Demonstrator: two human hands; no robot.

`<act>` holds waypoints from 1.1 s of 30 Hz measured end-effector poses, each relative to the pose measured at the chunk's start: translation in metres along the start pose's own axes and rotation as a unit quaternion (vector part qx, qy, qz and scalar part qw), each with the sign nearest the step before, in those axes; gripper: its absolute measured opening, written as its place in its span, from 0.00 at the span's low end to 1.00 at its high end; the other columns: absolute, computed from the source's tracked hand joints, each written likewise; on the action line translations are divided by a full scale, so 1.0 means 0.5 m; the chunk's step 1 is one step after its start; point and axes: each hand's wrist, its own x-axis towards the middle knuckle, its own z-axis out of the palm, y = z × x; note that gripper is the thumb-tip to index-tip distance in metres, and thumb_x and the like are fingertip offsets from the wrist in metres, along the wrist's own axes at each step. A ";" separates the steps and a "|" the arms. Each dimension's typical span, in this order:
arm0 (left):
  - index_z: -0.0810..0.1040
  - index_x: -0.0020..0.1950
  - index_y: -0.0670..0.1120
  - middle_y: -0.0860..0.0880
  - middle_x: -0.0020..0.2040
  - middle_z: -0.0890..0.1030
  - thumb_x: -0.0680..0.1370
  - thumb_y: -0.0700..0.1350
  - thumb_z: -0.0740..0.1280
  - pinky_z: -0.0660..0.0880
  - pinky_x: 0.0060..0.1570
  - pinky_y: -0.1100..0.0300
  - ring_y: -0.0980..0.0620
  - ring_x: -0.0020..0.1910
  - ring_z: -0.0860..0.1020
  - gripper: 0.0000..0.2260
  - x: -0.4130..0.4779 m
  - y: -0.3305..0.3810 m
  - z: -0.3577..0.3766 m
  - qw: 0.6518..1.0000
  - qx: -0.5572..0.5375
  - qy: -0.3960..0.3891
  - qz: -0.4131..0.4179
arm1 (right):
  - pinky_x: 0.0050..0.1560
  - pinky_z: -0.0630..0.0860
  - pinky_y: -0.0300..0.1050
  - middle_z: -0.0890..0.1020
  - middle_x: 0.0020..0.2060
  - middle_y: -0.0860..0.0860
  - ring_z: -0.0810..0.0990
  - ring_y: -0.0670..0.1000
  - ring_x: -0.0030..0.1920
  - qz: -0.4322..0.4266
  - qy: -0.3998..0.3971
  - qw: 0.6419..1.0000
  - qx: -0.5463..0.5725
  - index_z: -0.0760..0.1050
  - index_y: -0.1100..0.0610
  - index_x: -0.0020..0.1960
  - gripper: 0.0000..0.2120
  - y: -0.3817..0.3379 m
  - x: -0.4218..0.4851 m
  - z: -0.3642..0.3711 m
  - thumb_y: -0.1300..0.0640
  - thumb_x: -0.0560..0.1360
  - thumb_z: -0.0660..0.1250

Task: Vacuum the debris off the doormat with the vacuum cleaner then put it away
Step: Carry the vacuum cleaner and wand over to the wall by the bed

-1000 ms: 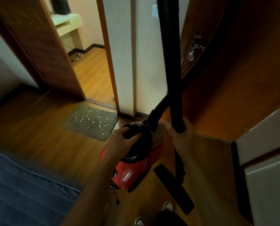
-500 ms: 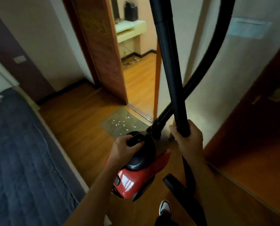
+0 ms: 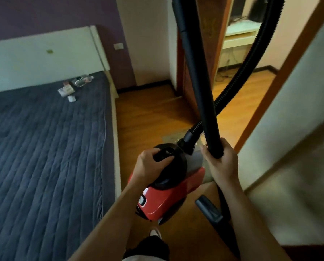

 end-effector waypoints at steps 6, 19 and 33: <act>0.78 0.34 0.53 0.54 0.32 0.80 0.72 0.52 0.75 0.77 0.33 0.62 0.58 0.35 0.81 0.10 0.095 -0.078 -0.043 0.995 0.001 0.062 -0.073 | 0.32 0.69 0.34 0.76 0.35 0.48 0.77 0.45 0.36 -0.023 -0.052 0.998 0.000 0.74 0.51 0.49 0.17 0.047 0.118 0.103 0.38 0.73 0.68; 0.84 0.43 0.51 0.54 0.39 0.84 0.72 0.55 0.75 0.82 0.42 0.49 0.58 0.40 0.83 0.08 0.487 -0.252 -0.176 0.990 -0.027 0.071 -0.118 | 0.31 0.67 0.40 0.72 0.30 0.49 0.72 0.49 0.29 0.014 -0.107 0.994 0.002 0.68 0.44 0.39 0.15 0.043 0.485 0.449 0.53 0.77 0.73; 0.83 0.40 0.54 0.56 0.37 0.84 0.72 0.55 0.75 0.82 0.41 0.51 0.60 0.38 0.82 0.07 0.846 -0.310 -0.314 0.985 -0.024 0.108 -0.132 | 0.35 0.70 0.39 0.77 0.37 0.60 0.75 0.54 0.35 0.029 -0.132 0.990 0.051 0.73 0.55 0.43 0.09 0.048 0.782 0.681 0.55 0.77 0.73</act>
